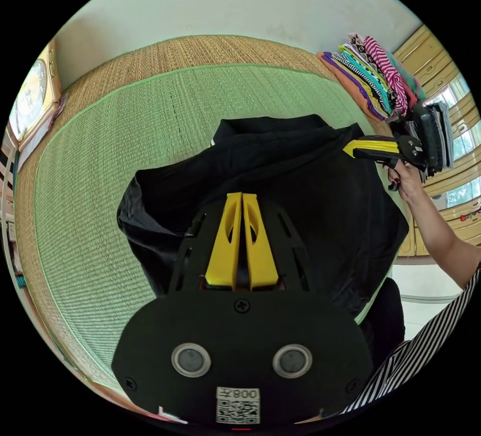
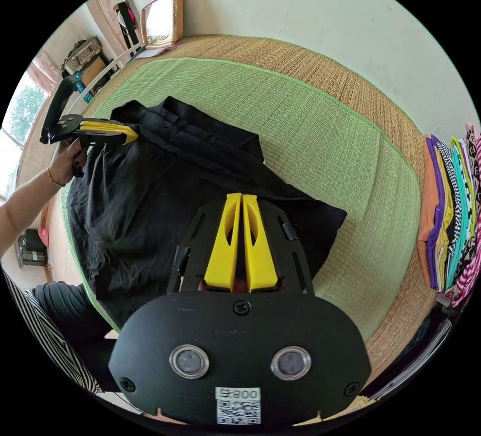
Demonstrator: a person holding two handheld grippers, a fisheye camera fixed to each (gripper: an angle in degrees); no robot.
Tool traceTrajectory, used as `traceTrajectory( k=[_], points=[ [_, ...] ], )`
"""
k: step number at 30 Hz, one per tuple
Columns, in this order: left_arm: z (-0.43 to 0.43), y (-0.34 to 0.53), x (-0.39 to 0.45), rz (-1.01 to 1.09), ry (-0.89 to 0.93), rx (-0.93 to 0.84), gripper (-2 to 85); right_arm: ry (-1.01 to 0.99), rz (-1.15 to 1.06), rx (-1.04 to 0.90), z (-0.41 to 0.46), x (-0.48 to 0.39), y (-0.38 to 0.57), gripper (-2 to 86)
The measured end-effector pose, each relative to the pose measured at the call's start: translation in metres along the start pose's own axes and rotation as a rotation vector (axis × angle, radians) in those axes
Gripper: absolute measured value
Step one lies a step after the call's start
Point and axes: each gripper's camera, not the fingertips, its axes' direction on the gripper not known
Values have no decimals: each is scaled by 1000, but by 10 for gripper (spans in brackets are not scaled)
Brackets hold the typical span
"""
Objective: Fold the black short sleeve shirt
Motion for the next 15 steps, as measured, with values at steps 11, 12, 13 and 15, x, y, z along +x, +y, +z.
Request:
traceTrajectory(
  k=[11, 12, 13, 15],
  points=[
    [-3, 18, 27, 71, 31, 37, 0, -35, 69, 72, -7, 35, -23, -5],
    [1, 16, 24, 60, 16, 23, 0, -40, 76, 76, -9, 38, -21, -5],
    [2, 15, 22, 53, 14, 21, 0, -43, 80, 78, -10, 40, -20, -5],
    [4, 8, 8, 11, 5, 35, 0, -51, 101, 87, -17, 48, -14, -5]
  ],
)
